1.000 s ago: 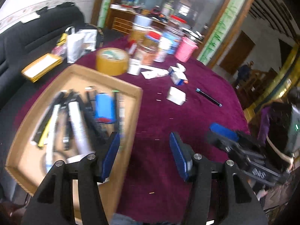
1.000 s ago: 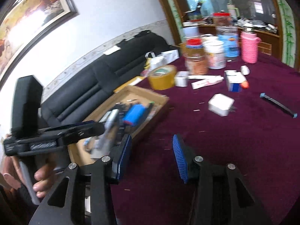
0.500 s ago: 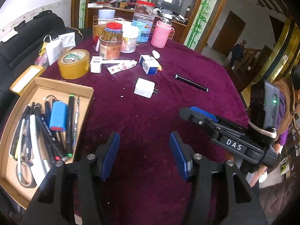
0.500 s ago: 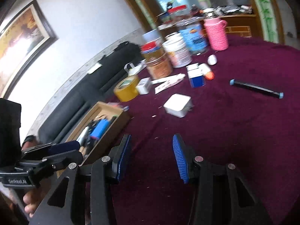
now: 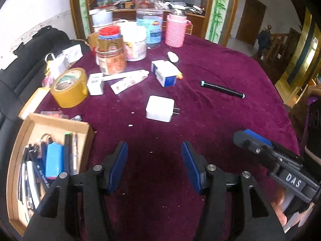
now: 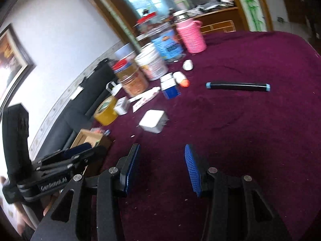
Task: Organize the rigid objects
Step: 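Grasp the white square charger with the left tool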
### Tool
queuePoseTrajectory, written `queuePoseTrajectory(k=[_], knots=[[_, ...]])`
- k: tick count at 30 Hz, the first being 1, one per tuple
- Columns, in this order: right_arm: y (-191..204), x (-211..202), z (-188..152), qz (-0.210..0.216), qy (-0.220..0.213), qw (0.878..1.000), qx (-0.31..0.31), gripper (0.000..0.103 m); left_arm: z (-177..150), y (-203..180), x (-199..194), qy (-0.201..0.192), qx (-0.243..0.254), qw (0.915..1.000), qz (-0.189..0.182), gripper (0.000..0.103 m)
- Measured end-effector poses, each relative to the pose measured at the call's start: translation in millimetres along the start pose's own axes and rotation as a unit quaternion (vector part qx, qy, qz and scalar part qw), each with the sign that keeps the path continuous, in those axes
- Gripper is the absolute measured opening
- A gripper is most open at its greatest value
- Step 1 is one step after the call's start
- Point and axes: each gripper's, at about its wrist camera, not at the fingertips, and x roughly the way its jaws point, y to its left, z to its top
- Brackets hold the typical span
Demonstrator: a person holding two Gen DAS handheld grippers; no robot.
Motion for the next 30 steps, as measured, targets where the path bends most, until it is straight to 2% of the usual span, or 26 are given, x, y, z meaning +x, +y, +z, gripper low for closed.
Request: queuePoseTrajectory(k=[9,14,23,25,27,30], knots=[[-16,1,5,-0.045,-0.010,0.999,0.024,0.041,11,-19,30,0.016,0.026,0.9995,0.007,0.054],[-30,-4,9,-0.045,-0.017,0.998,0.049,0.041,26,-16,64,0.056,0.011,0.9984,-0.007,0.054],[-42,-18,14,-0.049,-0.034,0.995,0.078,0.041,57,-18,110,0.054,0.006,0.9984,0.015,0.054],[-42,-17,15,-0.044,-0.030,0.995,0.079,0.041,59,-16,116,0.050,0.009,0.9976,0.046,0.054],[-41,-19,15,-0.042,-0.030,0.996,0.077,0.041,59,-18,125,0.065,0.020,0.9969,0.040,0.055],[-40,-22,16,-0.048,-0.036,0.996,0.072,0.041,61,-19,133,0.056,0.030,0.9974,0.035,0.057]])
